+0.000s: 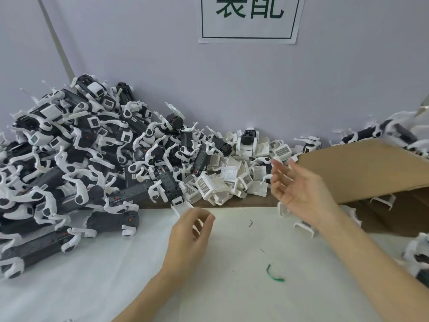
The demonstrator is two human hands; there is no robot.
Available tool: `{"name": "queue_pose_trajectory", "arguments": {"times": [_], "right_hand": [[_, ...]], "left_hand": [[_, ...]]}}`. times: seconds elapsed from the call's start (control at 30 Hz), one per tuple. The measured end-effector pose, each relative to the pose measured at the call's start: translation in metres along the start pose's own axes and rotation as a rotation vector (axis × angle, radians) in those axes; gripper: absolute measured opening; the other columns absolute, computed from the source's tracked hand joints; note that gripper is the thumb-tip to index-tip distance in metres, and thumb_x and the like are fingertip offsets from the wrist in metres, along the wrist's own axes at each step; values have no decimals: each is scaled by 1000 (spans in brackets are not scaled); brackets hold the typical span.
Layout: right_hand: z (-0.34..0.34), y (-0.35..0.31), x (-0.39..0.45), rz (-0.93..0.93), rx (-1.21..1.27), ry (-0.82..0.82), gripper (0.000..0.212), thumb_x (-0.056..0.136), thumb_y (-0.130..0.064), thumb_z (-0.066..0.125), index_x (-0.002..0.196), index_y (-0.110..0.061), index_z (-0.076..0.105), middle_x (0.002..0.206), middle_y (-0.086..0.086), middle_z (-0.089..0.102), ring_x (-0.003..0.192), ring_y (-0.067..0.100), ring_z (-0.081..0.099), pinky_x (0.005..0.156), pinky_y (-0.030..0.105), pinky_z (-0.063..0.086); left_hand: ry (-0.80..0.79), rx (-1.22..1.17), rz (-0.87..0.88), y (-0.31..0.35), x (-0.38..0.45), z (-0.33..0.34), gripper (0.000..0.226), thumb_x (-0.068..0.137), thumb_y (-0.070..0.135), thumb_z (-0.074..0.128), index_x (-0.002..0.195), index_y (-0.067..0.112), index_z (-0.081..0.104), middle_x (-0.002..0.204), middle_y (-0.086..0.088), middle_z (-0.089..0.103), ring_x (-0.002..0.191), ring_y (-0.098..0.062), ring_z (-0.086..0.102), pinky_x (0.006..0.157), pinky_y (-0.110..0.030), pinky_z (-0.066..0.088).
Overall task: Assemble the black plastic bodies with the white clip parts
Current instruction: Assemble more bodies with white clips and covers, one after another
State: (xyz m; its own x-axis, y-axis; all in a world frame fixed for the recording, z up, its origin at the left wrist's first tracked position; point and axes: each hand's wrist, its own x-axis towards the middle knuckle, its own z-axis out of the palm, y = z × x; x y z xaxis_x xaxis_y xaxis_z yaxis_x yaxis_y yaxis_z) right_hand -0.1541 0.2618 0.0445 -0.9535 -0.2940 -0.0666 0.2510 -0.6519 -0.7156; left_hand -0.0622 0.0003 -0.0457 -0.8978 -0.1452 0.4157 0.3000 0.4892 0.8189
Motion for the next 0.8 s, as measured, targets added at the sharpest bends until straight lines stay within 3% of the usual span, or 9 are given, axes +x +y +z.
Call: {"name": "queue_pose_trajectory", "arguments": {"times": [0.03, 0.17, 0.33, 0.4, 0.47, 0.53, 0.6, 0.7, 0.8], "right_hand": [[0, 8, 0, 27, -19, -4, 31, 98, -29, 65, 109, -3, 80, 94, 6, 69, 75, 16, 66, 66, 24, 58], [-5, 35, -5, 86, -64, -14, 29, 94, -29, 67, 106, -7, 81, 90, 5, 68, 72, 17, 63, 62, 26, 56], [-12, 53, -15, 142, -59, 30, 28, 92, -28, 67, 104, -7, 82, 87, 5, 67, 69, 16, 62, 58, 25, 55], [-15, 59, -19, 159, -59, 45, 28, 91, -27, 68, 106, -7, 81, 88, 6, 67, 69, 16, 61, 57, 26, 54], [-19, 61, -24, 170, -70, 51, 29, 91, -27, 69, 108, -7, 80, 89, 6, 66, 70, 17, 61, 58, 26, 54], [-22, 61, -28, 176, -79, 52, 29, 91, -26, 70, 110, -7, 80, 90, 7, 66, 70, 17, 61, 59, 27, 55], [-22, 62, -32, 188, -82, 48, 29, 91, -26, 70, 111, -7, 80, 90, 7, 66, 70, 17, 61, 59, 26, 55], [-21, 63, -39, 213, -85, 31, 30, 90, -25, 71, 112, -6, 79, 89, 8, 66, 71, 18, 61, 59, 27, 55], [-23, 66, -48, 215, -95, 1, 40, 86, -23, 74, 119, -1, 76, 92, 11, 67, 72, 20, 64, 61, 28, 57]], "left_hand": [[107, 205, 99, -3, 2, -1, 7, 100, 19, 71, 101, 26, 71, 101, 10, 64, 93, -14, 57, 79, -25, 47], [279, 790, 220, -13, 37, -22, 44, 87, 16, 80, 128, 9, 65, 137, -19, 53, 120, -41, 50, 99, -50, 42], [23, 1268, 167, -11, 92, -48, 57, 101, 57, 59, 147, 25, 55, 145, -11, 54, 138, -39, 42, 113, -52, 28], [-44, 1342, 201, -12, 103, -45, 41, 103, 48, 61, 135, 23, 65, 132, -2, 65, 137, -34, 45, 114, -50, 26], [-35, 1326, 335, -12, 105, -40, 13, 92, 21, 76, 105, 19, 76, 103, 2, 74, 118, -29, 58, 107, -47, 28], [-2, 1264, 465, -14, 105, -39, 16, 79, 1, 83, 85, 14, 76, 80, 0, 71, 91, -28, 64, 95, -44, 39], [47, 1141, 570, -13, 106, -40, 25, 73, -9, 87, 85, 9, 76, 76, -4, 70, 74, -28, 64, 80, -42, 50], [148, 701, 532, 3, 103, -37, 11, 92, -4, 78, 101, 3, 78, 91, -6, 77, 74, -28, 67, 73, -40, 55], [192, 240, 367, 28, 85, -31, 13, 102, 10, 69, 105, 17, 79, 96, 11, 78, 80, -11, 71, 73, -17, 53]]}}
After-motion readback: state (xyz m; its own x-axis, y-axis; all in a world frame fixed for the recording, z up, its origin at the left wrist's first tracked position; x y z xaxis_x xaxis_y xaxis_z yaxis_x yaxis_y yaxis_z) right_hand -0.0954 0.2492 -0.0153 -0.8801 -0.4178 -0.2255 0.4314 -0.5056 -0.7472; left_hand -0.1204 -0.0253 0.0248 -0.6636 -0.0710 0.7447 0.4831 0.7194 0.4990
